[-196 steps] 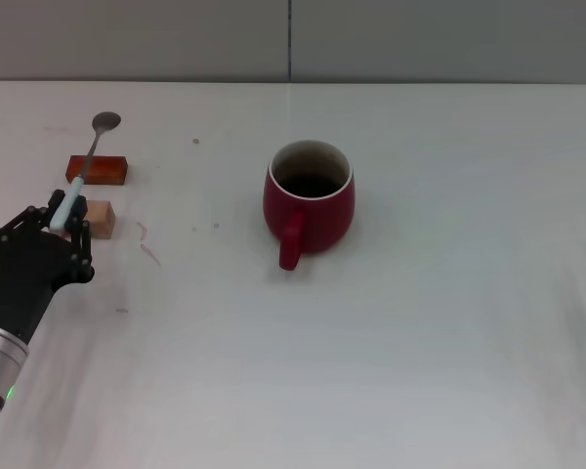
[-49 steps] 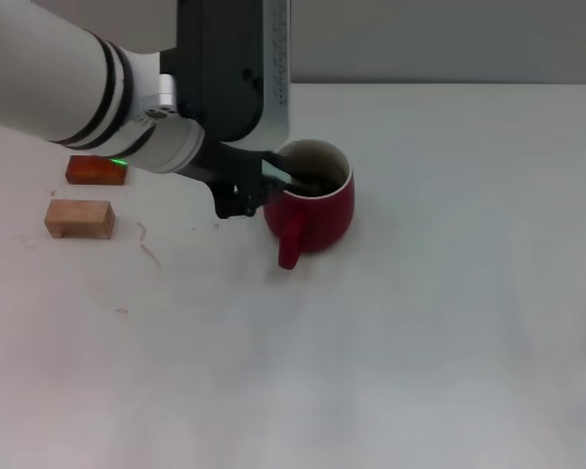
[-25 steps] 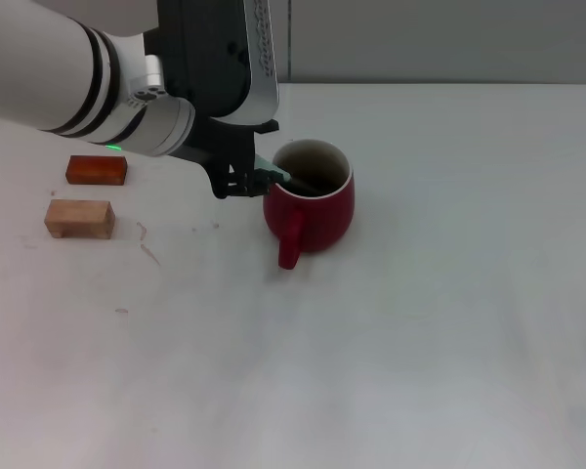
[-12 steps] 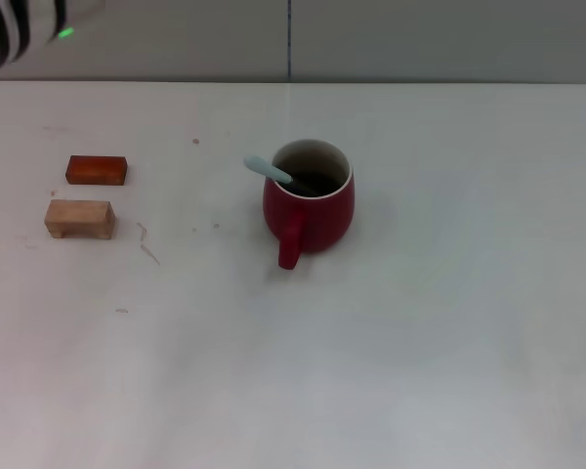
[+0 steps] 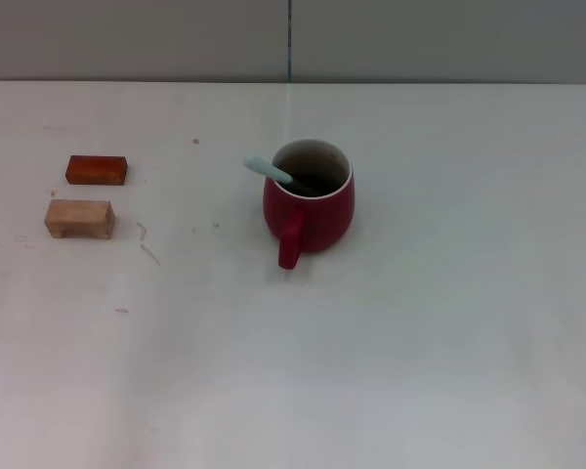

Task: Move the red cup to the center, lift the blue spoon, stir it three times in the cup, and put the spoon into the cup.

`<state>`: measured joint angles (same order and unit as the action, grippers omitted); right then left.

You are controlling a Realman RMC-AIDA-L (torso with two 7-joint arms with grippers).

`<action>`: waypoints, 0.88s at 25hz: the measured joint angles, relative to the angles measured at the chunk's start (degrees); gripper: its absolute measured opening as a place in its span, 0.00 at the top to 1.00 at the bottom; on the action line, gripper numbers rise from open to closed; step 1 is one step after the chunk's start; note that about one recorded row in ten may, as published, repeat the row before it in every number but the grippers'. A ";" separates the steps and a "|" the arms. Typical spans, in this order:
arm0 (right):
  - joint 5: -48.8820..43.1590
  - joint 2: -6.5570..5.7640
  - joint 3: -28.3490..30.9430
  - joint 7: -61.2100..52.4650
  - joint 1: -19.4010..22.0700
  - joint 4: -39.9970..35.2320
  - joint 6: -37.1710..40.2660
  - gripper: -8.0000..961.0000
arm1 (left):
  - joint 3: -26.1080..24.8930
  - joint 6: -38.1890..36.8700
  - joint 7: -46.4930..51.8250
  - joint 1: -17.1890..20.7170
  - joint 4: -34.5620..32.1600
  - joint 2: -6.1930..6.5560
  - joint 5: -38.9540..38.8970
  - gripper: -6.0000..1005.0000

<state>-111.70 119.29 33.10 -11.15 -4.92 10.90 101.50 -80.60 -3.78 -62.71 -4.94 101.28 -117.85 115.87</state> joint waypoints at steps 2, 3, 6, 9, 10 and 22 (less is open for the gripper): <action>0.00 -0.02 0.03 -0.01 0.16 0.00 0.26 0.30 | 0.18 -0.69 0.37 0.44 0.00 0.05 0.07 0.15; 0.00 -0.07 0.08 -0.01 0.21 0.00 0.33 0.30 | 1.11 -2.23 0.80 1.46 0.53 0.17 0.27 0.15; 0.01 -0.15 0.19 -0.01 0.29 0.00 0.41 0.30 | 4.71 -9.49 1.09 3.05 1.28 0.24 1.56 0.15; 0.01 -0.16 0.21 -0.01 0.22 0.00 0.49 0.30 | 13.29 -30.55 7.15 3.40 -3.51 0.16 15.57 0.15; 0.01 -0.16 0.21 -0.01 0.22 0.00 0.49 0.30 | 13.29 -30.55 7.15 3.40 -3.51 0.16 15.57 0.15; 0.01 0.11 1.71 0.90 1.63 -0.68 2.72 0.30 | 12.49 -44.57 33.47 4.15 -27.91 0.00 30.48 0.15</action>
<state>-111.69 119.39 34.81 -10.25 -3.29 10.22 104.22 -68.11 -48.35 -29.24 -0.79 73.37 -117.85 146.35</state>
